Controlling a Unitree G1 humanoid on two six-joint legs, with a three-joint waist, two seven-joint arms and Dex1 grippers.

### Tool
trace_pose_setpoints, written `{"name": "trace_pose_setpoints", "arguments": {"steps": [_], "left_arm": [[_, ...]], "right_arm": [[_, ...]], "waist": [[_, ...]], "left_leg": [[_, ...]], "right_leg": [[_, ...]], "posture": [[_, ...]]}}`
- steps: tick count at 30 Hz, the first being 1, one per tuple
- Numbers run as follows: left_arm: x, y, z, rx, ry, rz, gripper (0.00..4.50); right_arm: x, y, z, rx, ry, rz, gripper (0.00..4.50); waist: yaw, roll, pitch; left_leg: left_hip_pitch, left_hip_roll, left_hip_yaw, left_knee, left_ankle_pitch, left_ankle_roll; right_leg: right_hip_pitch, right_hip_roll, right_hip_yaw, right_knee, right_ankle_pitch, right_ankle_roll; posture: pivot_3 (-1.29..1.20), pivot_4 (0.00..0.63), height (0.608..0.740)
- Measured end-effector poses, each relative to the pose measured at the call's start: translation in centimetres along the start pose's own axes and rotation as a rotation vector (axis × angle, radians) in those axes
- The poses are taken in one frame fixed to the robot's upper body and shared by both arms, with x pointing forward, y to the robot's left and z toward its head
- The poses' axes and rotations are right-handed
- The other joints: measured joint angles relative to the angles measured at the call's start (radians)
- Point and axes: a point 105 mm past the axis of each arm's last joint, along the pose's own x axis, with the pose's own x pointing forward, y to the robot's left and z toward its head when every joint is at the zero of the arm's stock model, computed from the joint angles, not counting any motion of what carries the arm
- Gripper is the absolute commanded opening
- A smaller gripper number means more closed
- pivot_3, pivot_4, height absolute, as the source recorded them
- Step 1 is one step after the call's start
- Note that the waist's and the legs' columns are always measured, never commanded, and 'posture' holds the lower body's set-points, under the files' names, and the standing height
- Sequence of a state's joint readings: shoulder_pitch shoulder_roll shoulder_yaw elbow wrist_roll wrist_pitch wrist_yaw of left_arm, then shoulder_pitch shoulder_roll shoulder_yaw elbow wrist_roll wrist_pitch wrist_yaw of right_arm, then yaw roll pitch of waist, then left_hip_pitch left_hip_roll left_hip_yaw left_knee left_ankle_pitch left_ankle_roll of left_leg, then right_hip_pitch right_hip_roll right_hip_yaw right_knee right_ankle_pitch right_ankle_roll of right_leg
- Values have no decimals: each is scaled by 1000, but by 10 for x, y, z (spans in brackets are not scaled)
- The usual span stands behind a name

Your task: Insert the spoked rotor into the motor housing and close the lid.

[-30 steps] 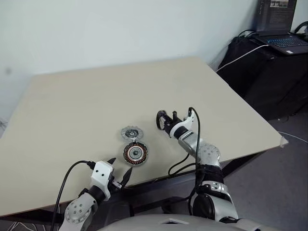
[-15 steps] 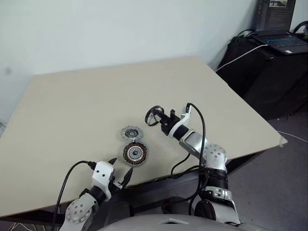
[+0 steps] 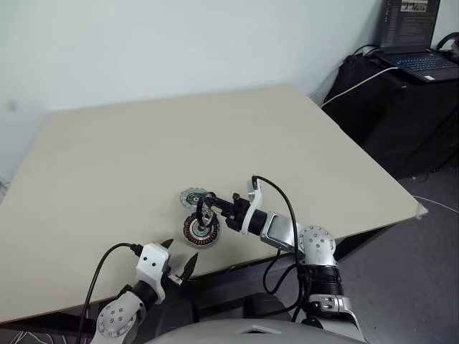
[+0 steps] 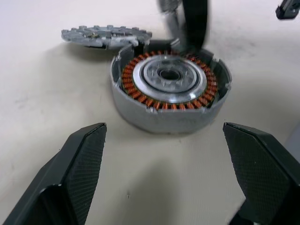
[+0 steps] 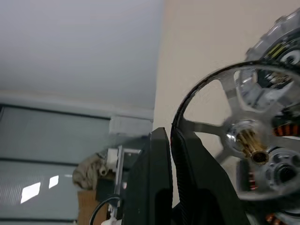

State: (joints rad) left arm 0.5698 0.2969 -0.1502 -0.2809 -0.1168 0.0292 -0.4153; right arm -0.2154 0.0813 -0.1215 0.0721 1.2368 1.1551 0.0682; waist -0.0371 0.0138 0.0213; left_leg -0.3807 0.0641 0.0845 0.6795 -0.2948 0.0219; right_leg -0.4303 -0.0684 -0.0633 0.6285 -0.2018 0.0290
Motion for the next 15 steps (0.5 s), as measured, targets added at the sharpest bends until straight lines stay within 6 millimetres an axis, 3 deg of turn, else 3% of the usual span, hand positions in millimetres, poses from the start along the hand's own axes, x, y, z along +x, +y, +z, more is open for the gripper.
{"name": "trace_pose_setpoints", "arguments": {"steps": [15], "left_arm": [[0, 0, 0, 0, 0, 1, 4209]], "right_arm": [[9, 6, -13, -14, 78, 34, 293]], "waist": [[0, -1, 0]], "left_leg": [[0, 0, 0, 0, 0, 0]], "right_leg": [[0, 0, -1, 0, 0, 0]], "posture": [[0, 0, 740]]}}
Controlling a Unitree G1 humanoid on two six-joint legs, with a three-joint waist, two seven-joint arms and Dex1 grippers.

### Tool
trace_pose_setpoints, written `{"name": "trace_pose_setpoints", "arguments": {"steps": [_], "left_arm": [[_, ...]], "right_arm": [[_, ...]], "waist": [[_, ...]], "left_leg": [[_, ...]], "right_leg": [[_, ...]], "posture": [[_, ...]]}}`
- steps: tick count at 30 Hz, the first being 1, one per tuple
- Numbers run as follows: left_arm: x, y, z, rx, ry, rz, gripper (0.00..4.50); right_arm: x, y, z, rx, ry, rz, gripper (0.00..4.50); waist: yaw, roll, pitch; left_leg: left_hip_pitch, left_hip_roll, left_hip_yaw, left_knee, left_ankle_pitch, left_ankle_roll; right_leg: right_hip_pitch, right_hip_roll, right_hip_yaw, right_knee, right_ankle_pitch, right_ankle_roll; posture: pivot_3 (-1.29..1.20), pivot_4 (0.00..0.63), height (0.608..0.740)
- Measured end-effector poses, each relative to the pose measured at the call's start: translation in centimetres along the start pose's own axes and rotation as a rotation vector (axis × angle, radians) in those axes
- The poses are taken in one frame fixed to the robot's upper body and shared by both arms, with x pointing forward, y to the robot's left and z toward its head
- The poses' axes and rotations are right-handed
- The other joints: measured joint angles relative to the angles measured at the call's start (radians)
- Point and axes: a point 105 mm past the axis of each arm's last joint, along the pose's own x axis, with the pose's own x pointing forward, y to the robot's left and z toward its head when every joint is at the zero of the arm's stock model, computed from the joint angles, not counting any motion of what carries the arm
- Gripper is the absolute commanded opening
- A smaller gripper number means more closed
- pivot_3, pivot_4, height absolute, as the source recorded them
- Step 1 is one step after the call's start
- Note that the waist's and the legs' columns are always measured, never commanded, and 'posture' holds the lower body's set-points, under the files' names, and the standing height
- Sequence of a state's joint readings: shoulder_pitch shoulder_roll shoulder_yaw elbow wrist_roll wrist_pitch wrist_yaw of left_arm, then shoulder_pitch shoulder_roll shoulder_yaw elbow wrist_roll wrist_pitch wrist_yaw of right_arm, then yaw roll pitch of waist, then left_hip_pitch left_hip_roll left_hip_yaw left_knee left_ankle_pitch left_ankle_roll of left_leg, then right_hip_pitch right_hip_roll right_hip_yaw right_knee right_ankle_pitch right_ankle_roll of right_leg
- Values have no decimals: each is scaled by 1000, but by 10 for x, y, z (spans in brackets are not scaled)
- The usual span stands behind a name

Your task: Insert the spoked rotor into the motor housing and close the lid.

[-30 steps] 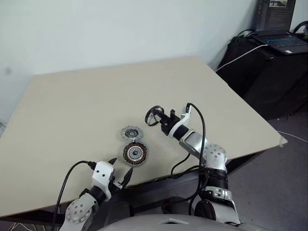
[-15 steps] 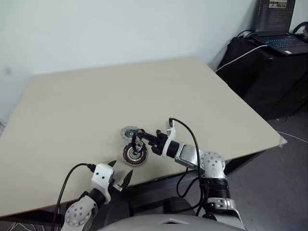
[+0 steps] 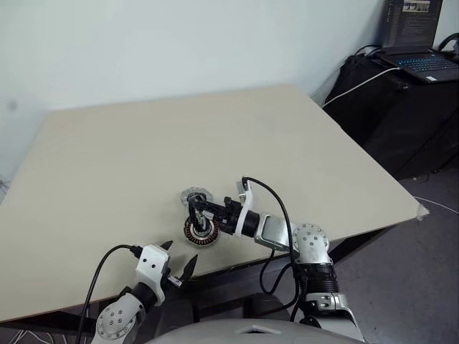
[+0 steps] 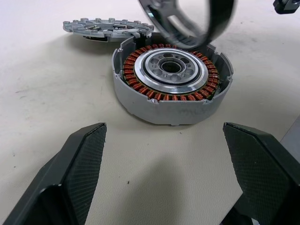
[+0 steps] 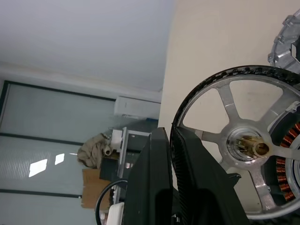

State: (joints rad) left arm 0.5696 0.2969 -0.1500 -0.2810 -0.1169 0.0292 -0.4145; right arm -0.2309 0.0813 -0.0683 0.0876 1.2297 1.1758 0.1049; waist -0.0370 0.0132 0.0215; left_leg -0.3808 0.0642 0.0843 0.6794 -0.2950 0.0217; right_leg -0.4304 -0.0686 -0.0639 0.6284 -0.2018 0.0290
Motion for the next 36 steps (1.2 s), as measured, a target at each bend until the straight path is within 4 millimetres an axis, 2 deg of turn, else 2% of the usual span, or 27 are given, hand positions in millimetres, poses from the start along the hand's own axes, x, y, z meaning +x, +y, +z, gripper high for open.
{"name": "trace_pose_setpoints", "arguments": {"steps": [4, 14, 21, 24, 27, 30, 35, 36], "left_arm": [[0, 0, 0, 0, 0, 0, 4209], [0, 0, 0, 1, -1, 1, 4209], [0, 0, 1, 2, -3, 1, 4209], [0, 0, 2, 5, -11, 1, 4209], [0, 0, 2, 6, -16, 2, 4209], [-2, 0, 1, 2, -13, 5, 4209], [-3, 0, -1, -5, -6, 7, 4209], [-3, 0, -1, -5, -7, 7, 4209]], "right_arm": [[-1, -9, -5, 31, 7, -16, 293], [4, -8, -22, 36, 70, 8, 293], [4, -7, -22, 28, 70, 7, 293], [7, -10, -18, -41, 45, -35, 293], [8, -4, -13, -171, 17, -54, 293], [2, 1, -6, -390, 14, -97, 927], [-7, 2, 1, -724, 50, -168, 2530], [-8, 1, -1, -792, 72, -178, 2530]], "waist": [[0, 0, 0], [0, -1, 0], [0, -1, 0], [0, -1, 0], [0, -1, 0], [2, -2, 0], [1, -3, 0], [0, -3, 0]], "left_leg": [[0, 0, 0, 0, 0, 0], [0, 0, 0, 0, -1, 0], [0, 0, 0, 0, -1, 0], [0, 0, 0, 0, -1, 0], [0, 0, 0, 0, -1, 0], [0, -1, 0, 0, -1, 0], [0, -1, 1, 0, -2, 1], [0, -1, 1, 0, -2, 1]], "right_leg": [[0, 0, 0, 0, 0, 0], [0, 0, 0, 0, 0, 0], [0, 0, -1, 0, 0, 0], [0, 0, -1, 0, 0, 0], [0, 0, -1, -1, 0, 0], [0, -2, -1, -1, 0, 0], [0, -2, -2, -1, 0, 0], [0, -2, -2, -1, -1, 0]], "posture": [[0, 0, 740], [0, 0, 740], [0, 0, 740], [0, 0, 740], [0, 0, 740], [0, 0, 740], [0, 0, 740], [0, 0, 740]]}}
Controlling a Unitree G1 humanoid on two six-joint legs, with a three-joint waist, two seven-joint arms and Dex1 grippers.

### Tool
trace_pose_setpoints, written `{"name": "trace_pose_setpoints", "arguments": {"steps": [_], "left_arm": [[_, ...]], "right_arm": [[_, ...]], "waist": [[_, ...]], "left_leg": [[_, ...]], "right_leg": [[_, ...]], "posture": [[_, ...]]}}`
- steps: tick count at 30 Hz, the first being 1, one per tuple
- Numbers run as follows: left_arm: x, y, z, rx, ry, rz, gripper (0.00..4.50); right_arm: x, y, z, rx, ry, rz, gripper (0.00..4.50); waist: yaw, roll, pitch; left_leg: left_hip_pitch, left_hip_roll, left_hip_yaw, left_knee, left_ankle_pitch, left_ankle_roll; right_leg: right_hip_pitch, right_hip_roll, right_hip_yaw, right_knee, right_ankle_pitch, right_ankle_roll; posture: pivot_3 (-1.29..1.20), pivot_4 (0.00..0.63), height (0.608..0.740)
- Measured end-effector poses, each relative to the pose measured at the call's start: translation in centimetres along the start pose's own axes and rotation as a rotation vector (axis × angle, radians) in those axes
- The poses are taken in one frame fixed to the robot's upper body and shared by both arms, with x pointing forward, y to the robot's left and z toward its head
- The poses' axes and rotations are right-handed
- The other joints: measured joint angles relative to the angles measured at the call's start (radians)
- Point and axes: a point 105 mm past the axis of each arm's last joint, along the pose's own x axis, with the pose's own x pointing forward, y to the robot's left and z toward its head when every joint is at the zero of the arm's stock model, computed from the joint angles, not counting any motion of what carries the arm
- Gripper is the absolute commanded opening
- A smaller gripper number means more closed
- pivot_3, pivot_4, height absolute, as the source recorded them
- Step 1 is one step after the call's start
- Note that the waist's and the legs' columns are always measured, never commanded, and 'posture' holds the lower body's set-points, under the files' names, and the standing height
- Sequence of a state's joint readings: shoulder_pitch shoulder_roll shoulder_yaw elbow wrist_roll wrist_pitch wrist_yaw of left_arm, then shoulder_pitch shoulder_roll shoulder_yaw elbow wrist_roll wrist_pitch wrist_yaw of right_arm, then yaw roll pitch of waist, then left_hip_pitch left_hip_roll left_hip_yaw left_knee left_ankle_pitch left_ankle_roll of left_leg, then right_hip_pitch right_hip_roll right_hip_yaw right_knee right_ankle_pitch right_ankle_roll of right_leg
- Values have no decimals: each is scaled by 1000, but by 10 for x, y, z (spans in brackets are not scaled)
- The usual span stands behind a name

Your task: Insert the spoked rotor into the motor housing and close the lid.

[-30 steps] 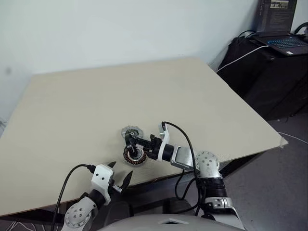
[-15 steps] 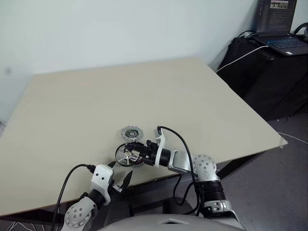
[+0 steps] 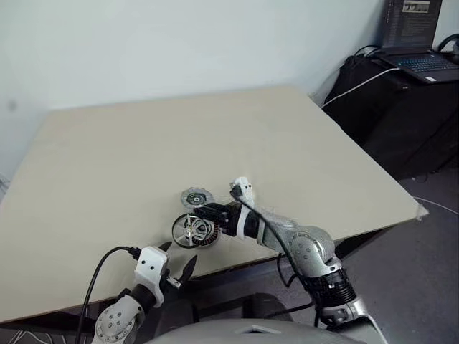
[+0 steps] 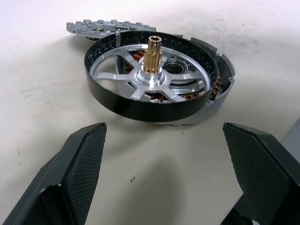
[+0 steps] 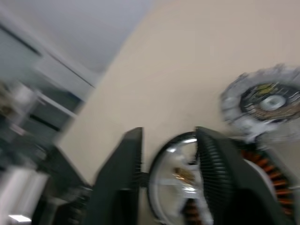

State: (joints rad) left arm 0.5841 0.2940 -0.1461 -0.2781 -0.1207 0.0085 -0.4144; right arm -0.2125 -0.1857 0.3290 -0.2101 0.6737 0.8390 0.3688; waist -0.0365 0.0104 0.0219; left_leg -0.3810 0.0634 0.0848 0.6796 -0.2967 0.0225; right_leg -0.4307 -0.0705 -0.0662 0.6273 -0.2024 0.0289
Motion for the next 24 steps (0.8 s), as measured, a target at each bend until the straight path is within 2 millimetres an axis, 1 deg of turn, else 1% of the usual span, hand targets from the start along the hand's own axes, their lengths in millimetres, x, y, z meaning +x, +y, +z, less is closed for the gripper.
{"name": "trace_pose_setpoints", "arguments": {"steps": [2, 4, 12, 16, 22, 24], "left_arm": [[0, 0, 0, -2, -2, 1, 4209], [1, -1, 1, -6, -5, 2, 4209], [0, -2, -1, -16, -4, 5, 4209], [0, -2, -1, -17, -4, 7, 4209], [0, -2, 0, -14, -13, 12, 4209], [0, -2, 1, -13, -15, 12, 4209]], "right_arm": [[2, 2, -7, -104, 41, 6, 2530], [5, 6, -13, -158, 67, 20, 2530], [22, 16, -25, -294, 118, 74, 2530], [28, 14, -30, -309, 134, 75, 2530], [32, 5, -36, -332, 158, 50, 2530], [33, 5, -36, -335, 154, 50, 2136]], "waist": [[0, 0, 0], [0, -1, 0], [2, -4, 0], [3, -4, 0], [3, -5, 0], [3, -5, 0]], "left_leg": [[0, 0, 0, 0, 0, 0], [0, 0, 0, 0, 0, 0], [0, 0, 0, 0, 0, 0], [0, 0, 0, 1, 0, 0], [0, 0, 0, 1, 0, 0], [0, 0, 0, 1, 0, 0]], "right_leg": [[0, 0, -1, 0, 0, 0], [0, 0, -1, 0, 0, 0], [1, 0, -1, 0, 0, 0], [1, 0, -1, 0, 0, 0], [1, 0, -1, 1, 0, 0], [1, 0, -1, 1, 0, 0]], "posture": [[0, 0, 740], [0, 0, 740], [0, 0, 740], [0, 0, 740], [0, 0, 740], [0, 0, 740]]}}
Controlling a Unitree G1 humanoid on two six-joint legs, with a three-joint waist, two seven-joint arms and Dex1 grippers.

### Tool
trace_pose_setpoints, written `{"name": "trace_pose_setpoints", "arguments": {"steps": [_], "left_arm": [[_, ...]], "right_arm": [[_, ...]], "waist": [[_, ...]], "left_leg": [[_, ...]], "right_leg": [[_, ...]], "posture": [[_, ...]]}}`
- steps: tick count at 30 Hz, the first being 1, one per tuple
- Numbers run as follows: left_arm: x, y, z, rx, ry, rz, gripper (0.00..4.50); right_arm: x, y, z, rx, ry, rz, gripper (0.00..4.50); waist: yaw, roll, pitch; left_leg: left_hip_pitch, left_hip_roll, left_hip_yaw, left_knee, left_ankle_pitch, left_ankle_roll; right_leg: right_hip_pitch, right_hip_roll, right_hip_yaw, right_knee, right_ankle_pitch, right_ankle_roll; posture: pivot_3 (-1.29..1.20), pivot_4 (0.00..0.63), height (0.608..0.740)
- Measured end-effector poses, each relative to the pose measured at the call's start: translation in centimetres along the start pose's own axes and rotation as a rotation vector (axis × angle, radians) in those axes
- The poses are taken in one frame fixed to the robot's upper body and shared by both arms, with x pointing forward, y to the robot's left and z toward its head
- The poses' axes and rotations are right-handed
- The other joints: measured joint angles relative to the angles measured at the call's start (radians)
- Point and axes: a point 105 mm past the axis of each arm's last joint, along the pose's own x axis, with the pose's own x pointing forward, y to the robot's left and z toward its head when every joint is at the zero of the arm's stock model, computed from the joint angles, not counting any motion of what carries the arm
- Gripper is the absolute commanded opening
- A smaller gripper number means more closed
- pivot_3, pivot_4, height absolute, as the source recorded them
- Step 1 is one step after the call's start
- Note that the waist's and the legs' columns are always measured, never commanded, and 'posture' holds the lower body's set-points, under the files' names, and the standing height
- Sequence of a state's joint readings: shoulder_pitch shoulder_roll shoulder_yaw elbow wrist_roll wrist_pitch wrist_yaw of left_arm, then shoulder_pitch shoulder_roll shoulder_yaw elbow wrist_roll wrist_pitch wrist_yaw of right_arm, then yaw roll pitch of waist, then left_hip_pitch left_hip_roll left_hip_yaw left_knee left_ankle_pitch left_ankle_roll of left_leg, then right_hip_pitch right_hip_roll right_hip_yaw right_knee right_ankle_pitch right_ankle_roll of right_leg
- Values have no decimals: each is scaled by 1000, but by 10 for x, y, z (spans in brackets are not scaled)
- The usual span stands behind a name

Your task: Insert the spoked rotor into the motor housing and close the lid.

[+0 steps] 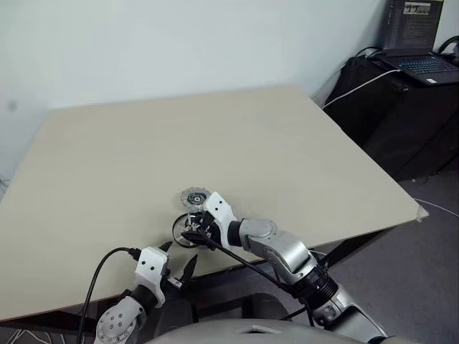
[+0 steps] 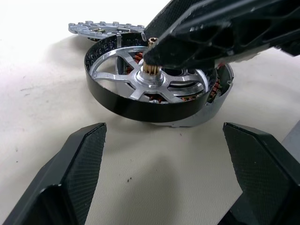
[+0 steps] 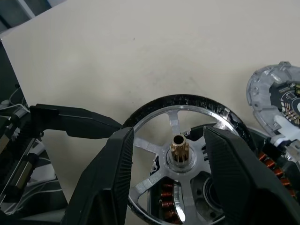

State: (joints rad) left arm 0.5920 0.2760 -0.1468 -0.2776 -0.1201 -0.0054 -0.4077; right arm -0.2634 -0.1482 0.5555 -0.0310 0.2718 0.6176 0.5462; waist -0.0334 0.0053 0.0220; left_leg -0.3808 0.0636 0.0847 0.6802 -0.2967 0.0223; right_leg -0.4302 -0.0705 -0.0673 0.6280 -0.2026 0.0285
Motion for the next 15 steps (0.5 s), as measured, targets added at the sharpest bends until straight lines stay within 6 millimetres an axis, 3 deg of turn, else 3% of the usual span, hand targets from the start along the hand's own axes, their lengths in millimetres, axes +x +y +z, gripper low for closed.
{"name": "trace_pose_setpoints", "arguments": {"steps": [7, 15], "left_arm": [[0, 0, 0, 1, -2, -1, 4209], [0, 0, 0, -1, 0, 0, 4209]], "right_arm": [[1, -4, -4, 1, 12, -23, 74], [-1, -5, 2, 82, -33, -8, 74]], "waist": [[0, 0, 0], [0, 0, 0]], "left_leg": [[0, 0, 0, 0, 0, 0], [0, 0, 0, 1, 0, 0]], "right_leg": [[0, 0, 0, 0, 0, 0], [0, 0, 0, 0, 0, 0]], "posture": [[0, 0, 740], [0, 0, 740]]}}
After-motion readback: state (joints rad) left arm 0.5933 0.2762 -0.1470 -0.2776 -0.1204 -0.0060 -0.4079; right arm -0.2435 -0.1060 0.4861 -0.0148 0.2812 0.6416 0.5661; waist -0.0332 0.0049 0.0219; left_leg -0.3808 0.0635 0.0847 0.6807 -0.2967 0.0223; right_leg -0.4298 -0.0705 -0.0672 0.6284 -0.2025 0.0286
